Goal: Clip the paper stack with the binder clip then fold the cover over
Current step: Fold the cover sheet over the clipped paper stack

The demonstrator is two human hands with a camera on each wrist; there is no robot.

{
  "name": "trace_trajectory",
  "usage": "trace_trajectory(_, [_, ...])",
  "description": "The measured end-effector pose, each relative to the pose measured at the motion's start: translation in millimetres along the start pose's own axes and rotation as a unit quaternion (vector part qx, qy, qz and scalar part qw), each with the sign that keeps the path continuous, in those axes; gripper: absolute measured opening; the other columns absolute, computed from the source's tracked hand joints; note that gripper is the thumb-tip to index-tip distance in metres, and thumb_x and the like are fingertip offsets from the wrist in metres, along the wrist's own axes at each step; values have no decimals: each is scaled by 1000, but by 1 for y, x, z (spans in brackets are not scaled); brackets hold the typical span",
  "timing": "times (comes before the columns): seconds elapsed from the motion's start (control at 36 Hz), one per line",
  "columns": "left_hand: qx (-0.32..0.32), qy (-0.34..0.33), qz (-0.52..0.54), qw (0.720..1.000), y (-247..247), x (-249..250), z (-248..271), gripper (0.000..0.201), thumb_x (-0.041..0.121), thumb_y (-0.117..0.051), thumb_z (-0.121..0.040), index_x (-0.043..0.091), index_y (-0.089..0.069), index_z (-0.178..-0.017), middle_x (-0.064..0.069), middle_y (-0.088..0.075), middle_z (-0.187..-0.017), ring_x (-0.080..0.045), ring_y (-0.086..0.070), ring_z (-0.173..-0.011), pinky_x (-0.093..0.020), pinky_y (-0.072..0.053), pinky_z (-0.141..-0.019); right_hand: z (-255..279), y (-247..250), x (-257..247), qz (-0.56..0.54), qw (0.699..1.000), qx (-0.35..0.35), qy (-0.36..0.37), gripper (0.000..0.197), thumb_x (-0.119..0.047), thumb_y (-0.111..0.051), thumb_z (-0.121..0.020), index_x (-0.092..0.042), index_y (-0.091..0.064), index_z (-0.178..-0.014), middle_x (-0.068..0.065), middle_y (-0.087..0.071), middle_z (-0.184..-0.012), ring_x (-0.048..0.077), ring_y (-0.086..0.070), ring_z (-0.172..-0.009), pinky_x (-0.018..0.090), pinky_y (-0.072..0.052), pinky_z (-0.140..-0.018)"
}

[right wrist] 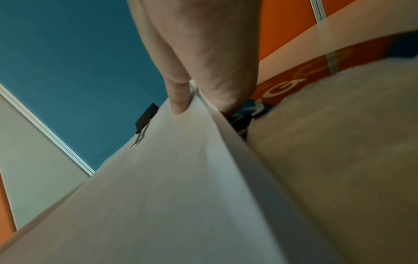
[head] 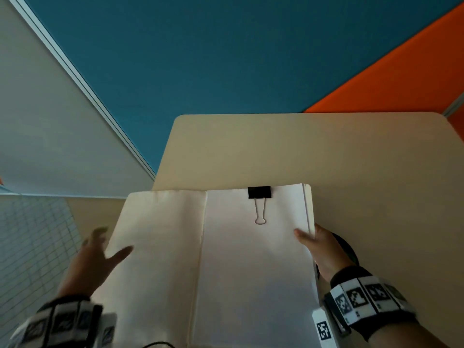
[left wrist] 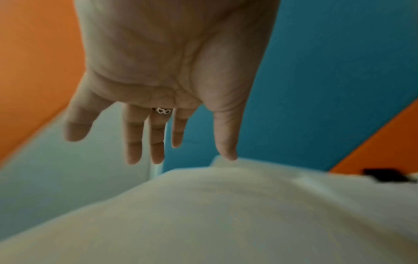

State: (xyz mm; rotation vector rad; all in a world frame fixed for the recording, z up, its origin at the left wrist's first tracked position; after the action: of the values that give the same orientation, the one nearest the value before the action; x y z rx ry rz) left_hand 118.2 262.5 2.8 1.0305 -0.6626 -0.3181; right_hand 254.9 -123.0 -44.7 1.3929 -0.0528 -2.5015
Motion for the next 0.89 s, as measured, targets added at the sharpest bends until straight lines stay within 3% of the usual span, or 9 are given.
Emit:
trace_trajectory(0.08, [-80,165,33,982,-10,-79,6,131,43,-88,-30,-4,-26,-136,-36,-41,-136,-46,-44,-122,-55,-36,-104,-2,-1,-2,24,1000,6,-5,28,-15,-56,-86,-4,-57,-112,20,-65,-108,33,-62,-98,51,-46,-97])
trace_trajectory(0.17, [-140,185,79,969,-10,-89,32,97,25,-85,-54,-7,-36,-131,-32,-52,-128,-38,-55,-105,-52,-40,-98,-3,0,-2,55,998,21,0,31,-16,-59,-84,-4,-57,-112,19,-65,-107,33,-61,-97,51,-47,-95])
trace_trajectory(0.28, [-102,110,87,985,2,-99,44,48,1,-74,-69,-10,-55,-113,-24,-68,-83,-26,-58,-69,-33,-46,-58,-3,-1,-2,95,994,54,21,34,-18,-64,-79,-6,-57,-110,20,-65,-106,34,-62,-95,52,-49,-92])
trace_trajectory(0.39, [-44,69,131,988,28,-103,59,66,38,-77,-42,5,-62,-97,-11,-69,-70,-28,-65,-70,-42,-56,-68,4,-6,-5,146,984,95,26,36,-20,-65,-78,-4,-54,-107,21,-64,-105,36,-60,-95,51,-49,-89])
trace_trajectory(0.44, [-29,20,124,992,45,-101,69,51,46,-73,-40,25,-60,-84,-8,-70,-73,-31,-68,-72,-55,-55,-72,8,-8,-8,163,981,103,33,34,-16,-63,-78,-1,-52,-107,24,-62,-106,37,-59,-96,50,-49,-88])
trace_trajectory(0.56, [-8,-104,102,989,73,-74,102,36,50,-74,-59,50,-58,-91,8,-74,-78,-23,-70,-77,-48,-59,-67,14,-11,-10,198,975,97,33,38,-11,-58,-82,2,-45,-116,26,-57,-115,39,-55,-104,45,-45,-89])
trace_trajectory(0.64, [11,-174,73,982,66,-46,133,56,74,-56,-57,46,-58,-105,15,-75,-92,-9,-71,-85,-39,-60,-70,18,-12,-10,210,973,94,24,41,-10,-57,-84,2,-41,-120,25,-54,-120,38,-52,-108,42,-43,-88])
trace_trajectory(0.75, [23,-343,70,936,41,43,193,27,46,-56,-64,52,-60,-90,24,-67,-64,14,-60,-60,3,-42,-54,24,-12,-10,210,970,109,52,50,-10,-62,-80,1,-42,-124,25,-50,-126,39,-49,-113,49,-43,-97])
trace_trajectory(0.89, [10,-481,87,873,-26,93,213,7,25,-55,-68,31,-54,-71,10,-54,-64,0,-50,-46,-10,-40,-39,44,8,3,196,970,127,71,58,-17,-65,-79,-8,-40,-131,21,-41,-132,39,-45,-119,53,-41,-101])
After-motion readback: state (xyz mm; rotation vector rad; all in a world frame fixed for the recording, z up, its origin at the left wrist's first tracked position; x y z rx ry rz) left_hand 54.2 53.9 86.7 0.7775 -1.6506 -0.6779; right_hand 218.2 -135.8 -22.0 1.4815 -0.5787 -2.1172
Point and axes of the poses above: each hand's wrist, its own z-axis away from the middle knuckle, its own y-axis out of the back of the hand, x = y × z, the point moved 2 cm from there along -z, towards the middle knuckle
